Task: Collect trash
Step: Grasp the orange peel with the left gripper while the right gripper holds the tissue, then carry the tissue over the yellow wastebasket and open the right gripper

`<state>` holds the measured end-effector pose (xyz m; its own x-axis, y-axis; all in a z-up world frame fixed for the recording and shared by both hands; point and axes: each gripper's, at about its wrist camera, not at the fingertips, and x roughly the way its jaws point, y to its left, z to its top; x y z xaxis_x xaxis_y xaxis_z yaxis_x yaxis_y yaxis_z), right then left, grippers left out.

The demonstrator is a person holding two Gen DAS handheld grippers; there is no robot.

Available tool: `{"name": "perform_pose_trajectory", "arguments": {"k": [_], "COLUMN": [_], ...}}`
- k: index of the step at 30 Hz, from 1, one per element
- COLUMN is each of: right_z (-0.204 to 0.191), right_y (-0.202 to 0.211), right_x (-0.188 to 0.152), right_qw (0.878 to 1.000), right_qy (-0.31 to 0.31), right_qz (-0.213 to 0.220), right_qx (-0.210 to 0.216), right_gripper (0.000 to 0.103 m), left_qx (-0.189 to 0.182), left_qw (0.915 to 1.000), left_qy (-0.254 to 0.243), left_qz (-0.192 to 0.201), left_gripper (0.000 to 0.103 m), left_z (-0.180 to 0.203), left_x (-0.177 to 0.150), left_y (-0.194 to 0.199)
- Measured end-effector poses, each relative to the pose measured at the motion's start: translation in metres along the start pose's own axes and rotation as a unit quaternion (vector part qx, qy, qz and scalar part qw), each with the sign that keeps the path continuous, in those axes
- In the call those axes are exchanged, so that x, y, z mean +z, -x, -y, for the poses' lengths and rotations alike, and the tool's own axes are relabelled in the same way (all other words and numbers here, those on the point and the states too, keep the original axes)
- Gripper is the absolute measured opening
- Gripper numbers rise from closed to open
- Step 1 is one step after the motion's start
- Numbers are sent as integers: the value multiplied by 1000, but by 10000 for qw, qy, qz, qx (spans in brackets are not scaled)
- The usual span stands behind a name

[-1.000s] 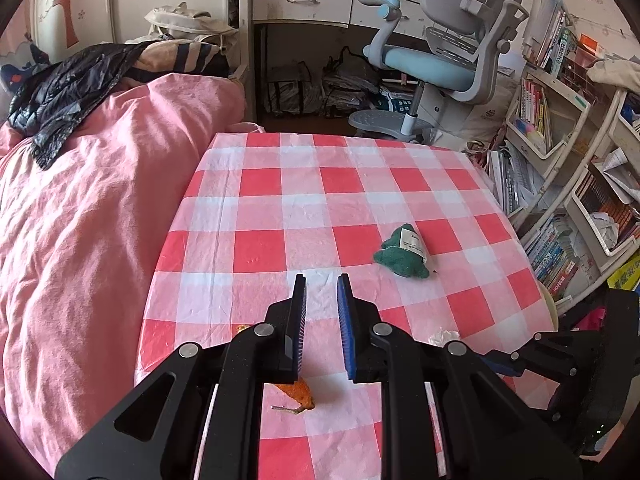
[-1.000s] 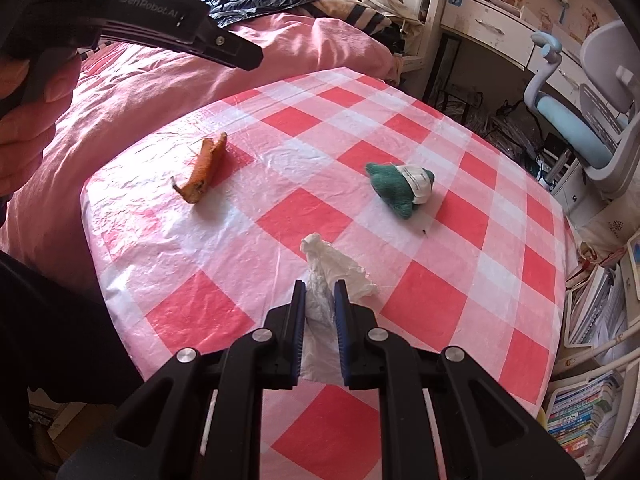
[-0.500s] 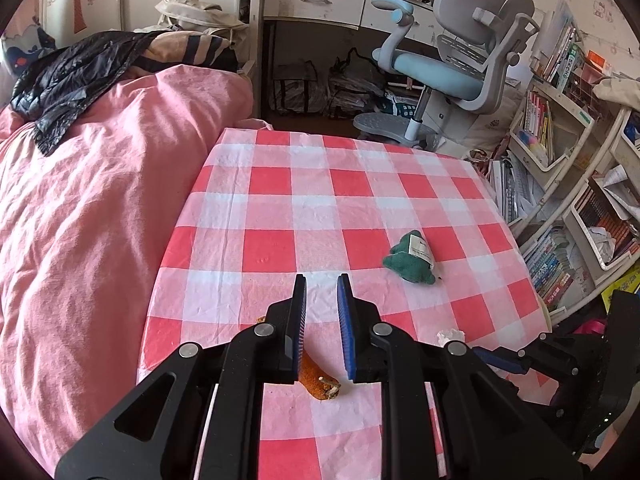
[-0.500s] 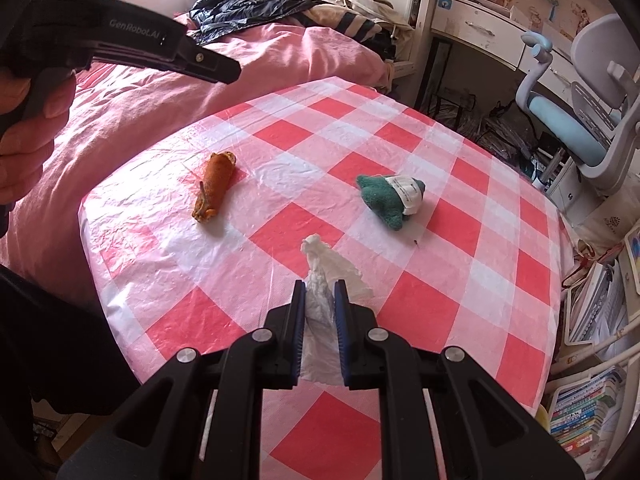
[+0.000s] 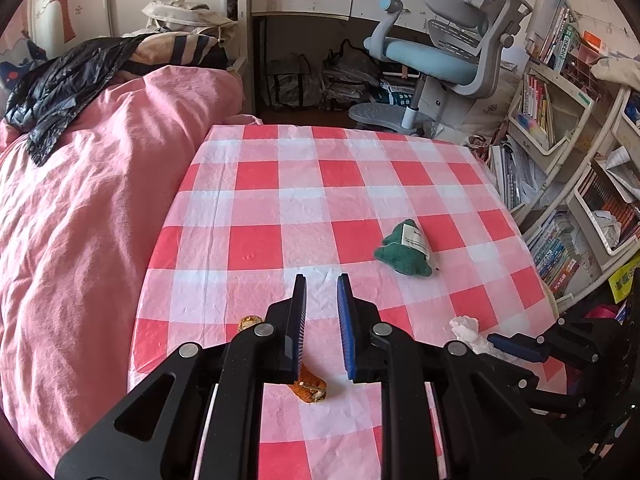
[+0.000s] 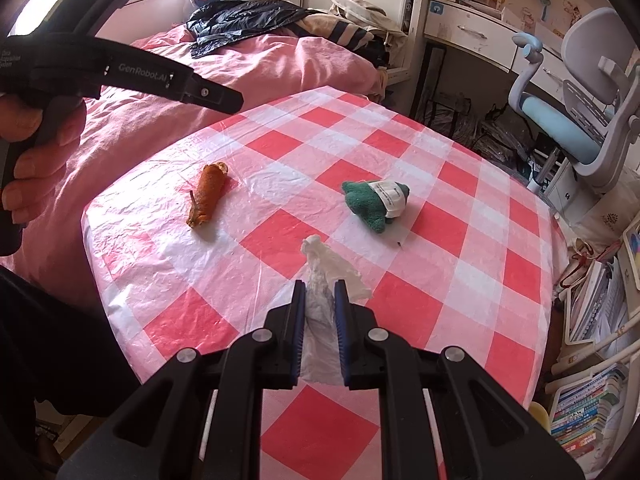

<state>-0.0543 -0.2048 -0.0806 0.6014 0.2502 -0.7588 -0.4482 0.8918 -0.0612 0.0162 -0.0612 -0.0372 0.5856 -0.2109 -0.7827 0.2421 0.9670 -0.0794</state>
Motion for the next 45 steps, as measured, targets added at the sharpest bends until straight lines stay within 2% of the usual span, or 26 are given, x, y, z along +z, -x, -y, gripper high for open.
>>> {"name": "perform_pose_trajectory", "arguments": {"k": [36,43,45], "right_z": [4,27,38], "right_y": [2,8,11], "right_x": [-3,-7,-9], "right_qw": [10000,9994,9988], "right_qy": [81,-207,-325], "right_qz": [2,58,77], "right_qx": [-59,-255,-359], "right_gripper": [15,15,15], "left_qx": [-66,-285,-477], "left_qw": [9999,9995,9988], "left_qy": [-127,-99,-38], "left_qz": [-41,-78,-127], "left_gripper": [15,15,15], "left_z": [12,19,23], "left_x": [2,5,5], "left_y": [-4,-5,-7]}}
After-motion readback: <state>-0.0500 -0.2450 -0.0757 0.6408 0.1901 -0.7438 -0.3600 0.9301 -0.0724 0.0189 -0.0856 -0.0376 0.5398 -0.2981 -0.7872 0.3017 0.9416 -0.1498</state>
